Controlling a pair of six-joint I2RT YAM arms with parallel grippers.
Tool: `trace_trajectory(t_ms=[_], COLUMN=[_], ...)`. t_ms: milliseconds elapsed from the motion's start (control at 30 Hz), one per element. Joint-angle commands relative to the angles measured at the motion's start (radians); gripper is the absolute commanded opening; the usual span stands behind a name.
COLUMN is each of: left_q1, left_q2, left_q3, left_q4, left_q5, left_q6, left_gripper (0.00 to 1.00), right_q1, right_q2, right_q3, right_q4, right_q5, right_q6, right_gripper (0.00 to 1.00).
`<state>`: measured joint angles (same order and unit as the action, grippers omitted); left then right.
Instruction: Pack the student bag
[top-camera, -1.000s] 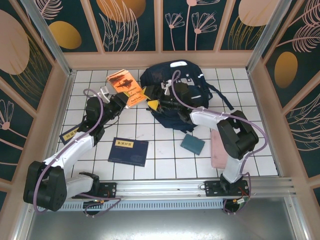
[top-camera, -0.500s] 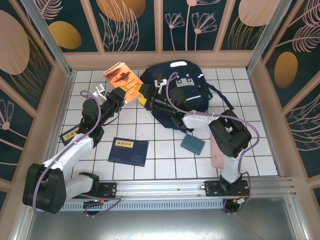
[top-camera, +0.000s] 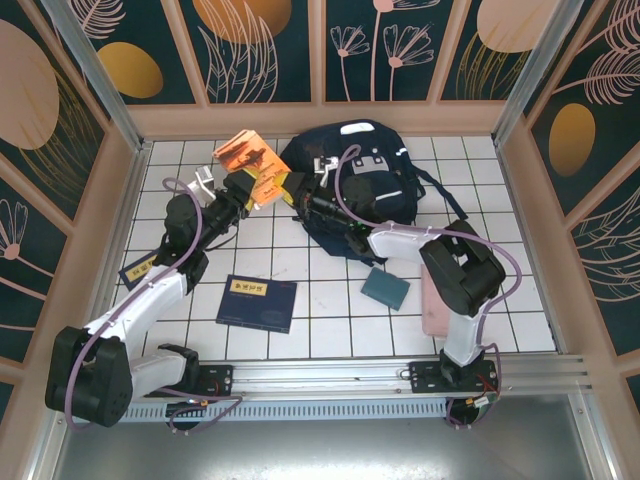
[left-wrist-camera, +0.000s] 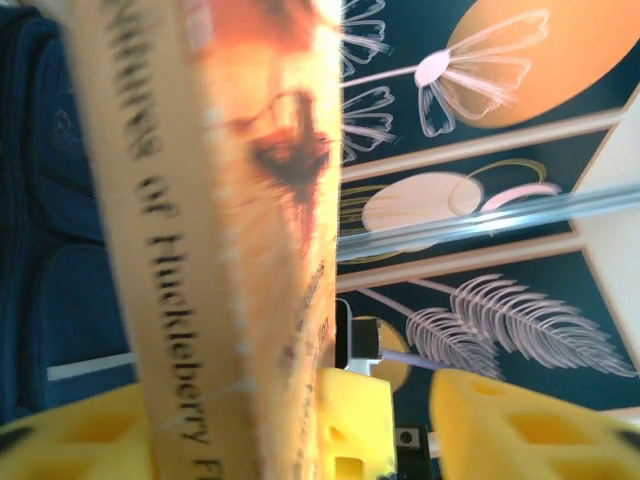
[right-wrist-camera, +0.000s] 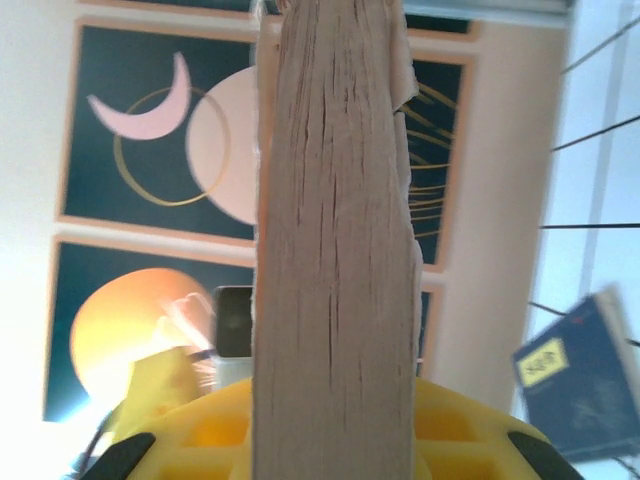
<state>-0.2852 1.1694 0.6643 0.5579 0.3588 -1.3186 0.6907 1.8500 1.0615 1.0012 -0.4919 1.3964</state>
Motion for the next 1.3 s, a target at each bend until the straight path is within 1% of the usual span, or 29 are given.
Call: trace_trajectory(t_ms=[0,67,133,200,267,367,467,567,667,800,867,967,1067,1167,1267], left_q1=[-0.006,-0.022,-0.058,-0.119,-0.175,-0.262,-0.344,-0.408,-0.454,-0.495,-0.509,-0.516,-0.516,-0.516,-0.517], left_q2=[0.017,0.049,0.094,0.162,0.238,0.36,0.49,0.634,0.761,0.909,0.992,1.099,1.191,1.245,1.28], left_q3=[0.084,0.125,0.182,0.259,0.351,0.465,0.603,0.752,0.891,1.062,1.164,1.305,1.43,1.493,1.531], left_q4=[-0.157,-0.262,-0.371,-0.471,-0.551,-0.622,-0.714,-0.808,-0.908,-1.015,-1.091,-1.191,-1.273,-1.297,-1.304], left_q5=[-0.021,-0.045,-0.092,-0.148,-0.185,-0.21,-0.235,-0.274,-0.316,-0.356,-0.341,-0.337,-0.355,-0.391,-0.439], left_q6=[0.148,0.251,0.366,0.491,0.578,0.706,0.859,0.99,1.085,1.197,1.249,1.291,1.313,1.319,1.319], left_gripper=[0.76,0.8,0.81,0.81,0.8,0.79,0.77,0.77,0.78,0.8,0.81,0.8,0.79,0.79,0.75], right_q1=[-0.065,-0.104,-0.138,-0.199,-0.261,-0.368,-0.465,-0.574,-0.677,-0.757,-0.788,-0.813,-0.82,-0.821,-0.822], right_q2=[-0.128,-0.206,-0.286,-0.359,-0.411,-0.471,-0.549,-0.628,-0.684,-0.734,-0.751,-0.768,-0.776,-0.776,-0.775], right_q3=[-0.044,-0.061,-0.069,-0.072,-0.068,-0.072,-0.096,-0.128,-0.154,-0.179,-0.185,-0.196,-0.2,-0.2,-0.204], right_q4=[-0.16,-0.327,-0.491,-0.672,-0.815,-0.979,-1.082,-1.143,-1.168,-1.192,-1.204,-1.202,-1.201,-1.195,-1.184], right_q5=[0.017,0.053,0.102,0.162,0.188,0.193,0.22,0.224,0.176,0.152,0.134,0.113,0.103,0.091,0.075], right_q6=[-0.164,-0.28,-0.396,-0.49,-0.558,-0.629,-0.675,-0.683,-0.676,-0.691,-0.695,-0.694,-0.695,-0.692,-0.684], right_gripper=[0.09,0.08,0.08,0.08,0.08,0.08,0.08,0.08,0.08,0.08,0.08,0.08,0.08,0.08,0.09])
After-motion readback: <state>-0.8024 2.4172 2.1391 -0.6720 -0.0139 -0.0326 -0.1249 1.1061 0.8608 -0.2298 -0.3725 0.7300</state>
